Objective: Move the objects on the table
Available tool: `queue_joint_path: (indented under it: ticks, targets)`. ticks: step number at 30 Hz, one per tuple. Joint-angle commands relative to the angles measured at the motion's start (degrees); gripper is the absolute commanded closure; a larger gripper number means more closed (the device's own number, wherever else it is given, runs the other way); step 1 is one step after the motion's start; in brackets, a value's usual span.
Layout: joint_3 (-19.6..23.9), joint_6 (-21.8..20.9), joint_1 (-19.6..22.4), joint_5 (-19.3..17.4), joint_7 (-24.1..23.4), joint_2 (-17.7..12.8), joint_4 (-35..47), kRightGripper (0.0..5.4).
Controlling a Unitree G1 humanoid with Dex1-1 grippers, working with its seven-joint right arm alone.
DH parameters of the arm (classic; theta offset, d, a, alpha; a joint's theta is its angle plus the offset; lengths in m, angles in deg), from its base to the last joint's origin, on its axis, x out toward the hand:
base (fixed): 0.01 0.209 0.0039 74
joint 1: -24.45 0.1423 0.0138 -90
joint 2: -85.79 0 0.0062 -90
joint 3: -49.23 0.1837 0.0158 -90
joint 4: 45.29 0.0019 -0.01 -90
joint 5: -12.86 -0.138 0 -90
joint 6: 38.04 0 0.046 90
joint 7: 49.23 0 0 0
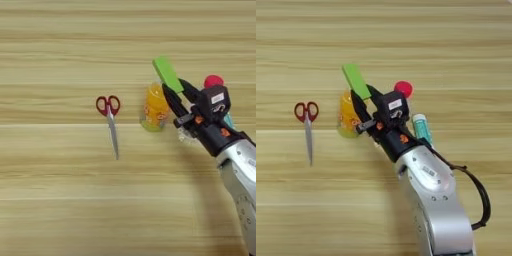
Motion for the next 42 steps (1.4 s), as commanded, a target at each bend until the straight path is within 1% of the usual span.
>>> queue_joint_path:
  ticks: [1, 5, 12, 19, 25, 33, 42]
  targets:
    - [3.21, -0.47, 3.61, -1.13, -1.11, -1.70, 3.05, 4.01]
    - [6.67, 0.49, 4.04, -1.80, -2.00, -2.48, 3.19, 4.01]
    - [11.89, 0.95, 3.95, -2.77, -2.86, -3.81, 2.09, 4.01]
    - [15.89, 0.87, 3.46, -3.23, -3.17, -4.79, 0.70, 4.01]
    - [19.90, 1.05, 4.42, -3.11, -4.64, -6.06, -2.63, 4.01]
    - [20.58, 0.96, 4.74, -1.63, -6.54, -6.58, -6.90, 4.01]
    - [20.64, -0.28, 4.65, 1.10, -7.45, -7.93, -15.91, 4.01]
